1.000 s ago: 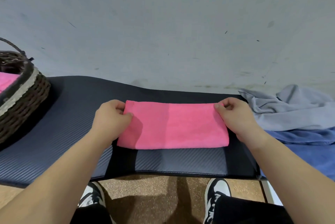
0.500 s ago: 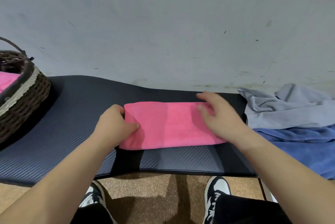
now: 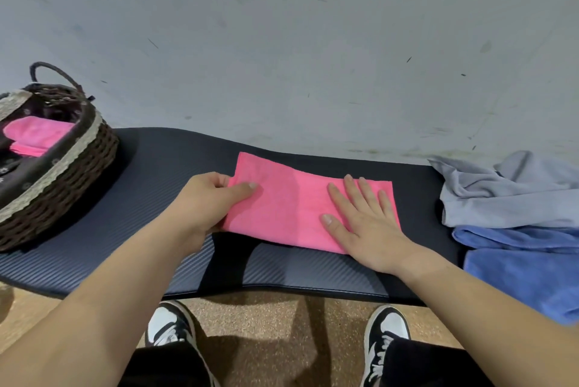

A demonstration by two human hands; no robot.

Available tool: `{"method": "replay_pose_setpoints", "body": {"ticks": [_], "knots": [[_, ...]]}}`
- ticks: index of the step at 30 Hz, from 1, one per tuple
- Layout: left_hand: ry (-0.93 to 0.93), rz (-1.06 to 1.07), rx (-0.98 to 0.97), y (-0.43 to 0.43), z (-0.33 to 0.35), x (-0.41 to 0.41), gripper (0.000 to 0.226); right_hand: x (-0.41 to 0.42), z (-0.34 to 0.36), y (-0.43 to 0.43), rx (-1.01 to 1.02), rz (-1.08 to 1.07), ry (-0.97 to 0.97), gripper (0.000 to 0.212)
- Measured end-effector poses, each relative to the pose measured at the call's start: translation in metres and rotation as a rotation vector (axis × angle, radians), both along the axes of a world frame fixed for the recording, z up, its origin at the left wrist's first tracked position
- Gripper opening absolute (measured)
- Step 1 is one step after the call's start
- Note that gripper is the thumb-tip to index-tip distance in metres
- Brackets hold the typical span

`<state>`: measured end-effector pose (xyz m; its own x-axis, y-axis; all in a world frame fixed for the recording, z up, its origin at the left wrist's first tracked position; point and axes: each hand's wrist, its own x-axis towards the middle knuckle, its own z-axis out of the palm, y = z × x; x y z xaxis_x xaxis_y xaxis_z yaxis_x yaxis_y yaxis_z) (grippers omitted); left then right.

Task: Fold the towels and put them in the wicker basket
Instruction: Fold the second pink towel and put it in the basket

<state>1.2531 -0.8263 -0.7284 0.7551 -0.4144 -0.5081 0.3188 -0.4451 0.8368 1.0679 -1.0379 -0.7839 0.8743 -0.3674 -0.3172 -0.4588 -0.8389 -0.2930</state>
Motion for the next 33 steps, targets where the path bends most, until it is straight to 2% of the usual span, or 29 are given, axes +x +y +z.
{"method": "replay_pose_setpoints", "body": {"ticks": [2,4,6,8,11,13,21,23,26,29,31,33], "knots": [[-0.020,0.042,-0.045,0.005,0.005,0.000,0.023,0.000,0.010,0.007,0.162,-0.018,-0.081,0.084],[-0.124,0.068,-0.023,0.012,0.009,0.001,0.023,0.000,0.017,0.011,0.277,-0.041,-0.223,0.088],[-0.223,0.089,0.006,0.016,0.015,-0.002,0.022,0.001,0.023,0.007,0.232,-0.071,-0.400,0.070],[-0.273,0.106,-0.008,0.014,0.025,-0.010,0.019,0.003,0.033,-0.001,0.198,-0.208,-0.500,0.042],[-0.340,0.026,-0.050,-0.004,0.037,-0.030,0.016,0.002,0.041,-0.013,0.537,-0.488,-0.370,0.045],[-0.357,-0.093,-0.052,-0.024,0.037,-0.047,0.016,-0.003,0.039,-0.015,0.745,-0.571,-0.259,0.047],[-0.523,-0.386,0.026,-0.102,0.002,-0.096,0.018,-0.005,0.037,-0.026,1.014,-0.709,-0.225,0.066],[-0.576,-0.480,0.083,-0.112,-0.011,-0.103,0.025,-0.006,0.037,-0.027,1.008,-0.749,-0.266,0.064],[-0.495,-0.595,0.161,-0.114,-0.027,-0.103,0.042,-0.009,0.033,-0.030,0.954,-0.778,-0.303,0.057],[-0.414,-0.553,0.086,-0.105,-0.027,-0.098,0.038,-0.012,0.027,-0.033,0.950,-0.728,-0.304,0.043],[-0.556,-0.485,0.111,-0.094,-0.020,-0.089,0.037,-0.011,0.025,-0.031,0.893,-0.666,-0.289,0.031],[-0.749,-0.400,0.255,-0.079,-0.014,-0.074,0.038,-0.008,0.023,-0.027,0.762,-0.595,-0.264,0.030]]}}
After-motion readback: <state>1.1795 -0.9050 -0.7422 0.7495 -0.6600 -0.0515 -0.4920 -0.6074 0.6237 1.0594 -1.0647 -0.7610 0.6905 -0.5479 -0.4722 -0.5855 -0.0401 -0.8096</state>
